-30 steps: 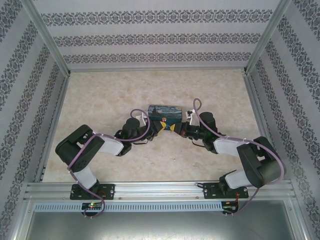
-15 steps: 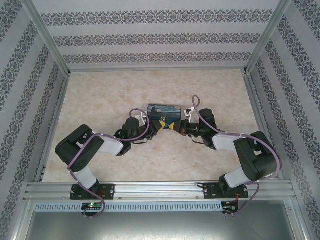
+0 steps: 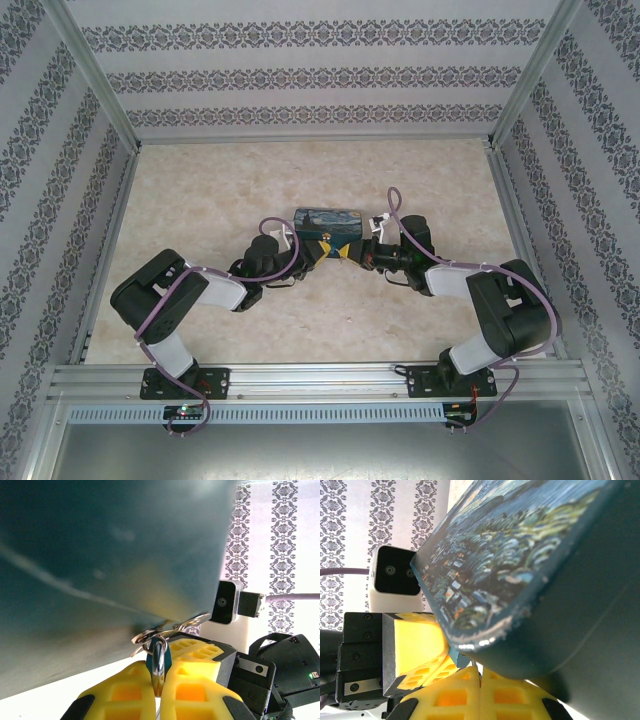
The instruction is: Unlock the padlock with the key
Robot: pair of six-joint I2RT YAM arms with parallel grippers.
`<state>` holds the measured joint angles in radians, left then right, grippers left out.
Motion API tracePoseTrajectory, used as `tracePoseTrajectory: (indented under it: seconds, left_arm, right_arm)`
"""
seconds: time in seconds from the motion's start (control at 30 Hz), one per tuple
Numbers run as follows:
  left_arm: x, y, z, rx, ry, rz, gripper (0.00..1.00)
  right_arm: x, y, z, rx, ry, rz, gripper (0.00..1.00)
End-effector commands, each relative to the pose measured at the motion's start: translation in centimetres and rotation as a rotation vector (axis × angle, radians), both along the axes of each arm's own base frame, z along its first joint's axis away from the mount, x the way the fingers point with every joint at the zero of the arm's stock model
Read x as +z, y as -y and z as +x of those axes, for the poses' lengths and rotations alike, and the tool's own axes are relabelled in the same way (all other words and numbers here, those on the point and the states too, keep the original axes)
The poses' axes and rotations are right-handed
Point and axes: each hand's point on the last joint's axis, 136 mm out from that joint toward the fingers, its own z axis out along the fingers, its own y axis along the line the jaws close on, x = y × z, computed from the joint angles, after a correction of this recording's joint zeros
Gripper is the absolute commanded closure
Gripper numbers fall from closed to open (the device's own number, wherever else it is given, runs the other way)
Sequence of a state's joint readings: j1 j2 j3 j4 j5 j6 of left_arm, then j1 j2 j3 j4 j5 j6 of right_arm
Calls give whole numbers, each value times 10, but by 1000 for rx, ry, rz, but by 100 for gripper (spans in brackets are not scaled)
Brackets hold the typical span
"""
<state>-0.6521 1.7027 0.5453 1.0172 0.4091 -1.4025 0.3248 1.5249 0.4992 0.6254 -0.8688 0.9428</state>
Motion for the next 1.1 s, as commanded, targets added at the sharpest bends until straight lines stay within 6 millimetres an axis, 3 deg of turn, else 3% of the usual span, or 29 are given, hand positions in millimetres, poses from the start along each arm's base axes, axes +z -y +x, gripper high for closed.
tracePoseTrajectory:
  seconds: [0.0, 0.13, 0.7, 1.07]
  left_arm:
    - [33, 21, -23, -149, 100, -65, 100]
    - [28, 15, -19, -135, 96, -44, 100]
    - [16, 4, -13, -85, 69, -3, 100]
    - [16, 4, -13, -88, 69, -3, 100]
  right_arm:
    - [25, -5, 5, 9, 98, 32, 100]
    - [26, -1, -5, 29, 98, 22, 100]
    - [-5, 10, -28, -3, -3, -12, 100]
    - [3, 7, -22, -13, 13, -8, 100]
